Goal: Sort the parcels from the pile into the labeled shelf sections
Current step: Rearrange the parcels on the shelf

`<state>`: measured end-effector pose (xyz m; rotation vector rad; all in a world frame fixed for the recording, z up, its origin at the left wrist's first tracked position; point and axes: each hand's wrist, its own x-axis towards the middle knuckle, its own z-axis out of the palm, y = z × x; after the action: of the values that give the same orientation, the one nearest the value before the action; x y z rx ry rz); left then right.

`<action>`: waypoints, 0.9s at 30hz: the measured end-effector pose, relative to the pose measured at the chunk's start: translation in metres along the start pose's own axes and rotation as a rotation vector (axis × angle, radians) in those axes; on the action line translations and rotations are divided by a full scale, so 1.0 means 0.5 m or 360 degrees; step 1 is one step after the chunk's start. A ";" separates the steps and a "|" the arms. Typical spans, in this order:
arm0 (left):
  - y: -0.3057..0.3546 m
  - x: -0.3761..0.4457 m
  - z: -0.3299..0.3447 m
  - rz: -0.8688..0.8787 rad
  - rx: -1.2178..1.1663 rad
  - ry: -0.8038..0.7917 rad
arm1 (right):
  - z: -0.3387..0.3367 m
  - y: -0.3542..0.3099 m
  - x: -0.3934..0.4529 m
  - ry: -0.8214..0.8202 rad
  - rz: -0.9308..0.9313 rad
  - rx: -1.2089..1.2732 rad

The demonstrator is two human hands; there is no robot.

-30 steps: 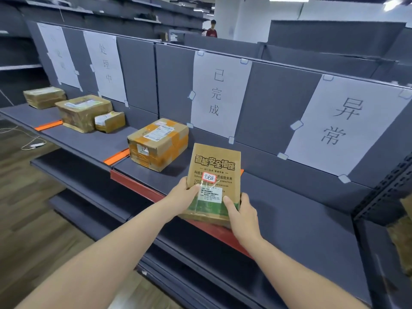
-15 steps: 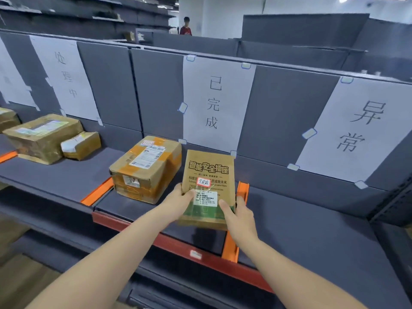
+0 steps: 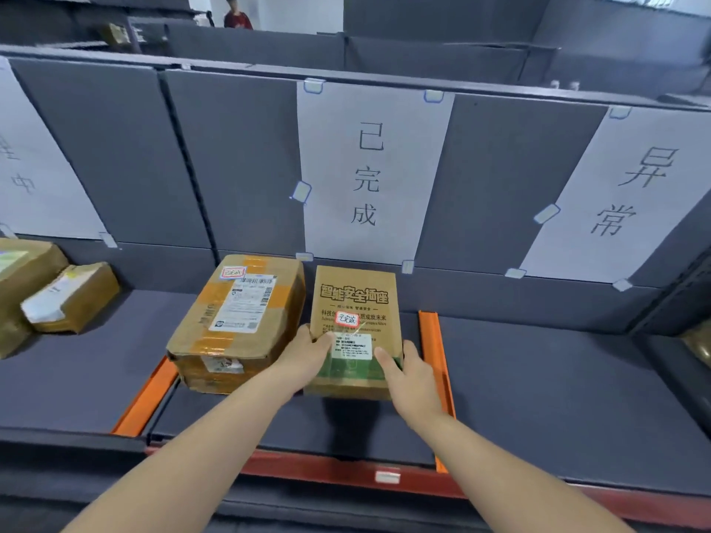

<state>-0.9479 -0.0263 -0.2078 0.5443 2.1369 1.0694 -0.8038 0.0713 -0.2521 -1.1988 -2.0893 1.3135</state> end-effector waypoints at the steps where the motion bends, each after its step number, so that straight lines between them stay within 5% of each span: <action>1: -0.003 0.007 0.001 -0.0014 0.0017 0.0014 | 0.005 -0.003 0.002 -0.0001 0.0030 -0.0006; 9: -0.029 0.067 0.023 -0.0115 0.0142 0.0226 | 0.065 -0.010 0.034 0.0020 0.0279 -0.0164; 27: -0.066 0.126 0.041 -0.0055 0.0389 0.0170 | 0.127 0.015 0.084 0.0100 0.0359 -0.0473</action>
<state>-0.9780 0.0048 -0.2678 0.5715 2.3797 0.8397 -0.8679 0.0736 -0.2936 -1.6190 -2.2101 1.0610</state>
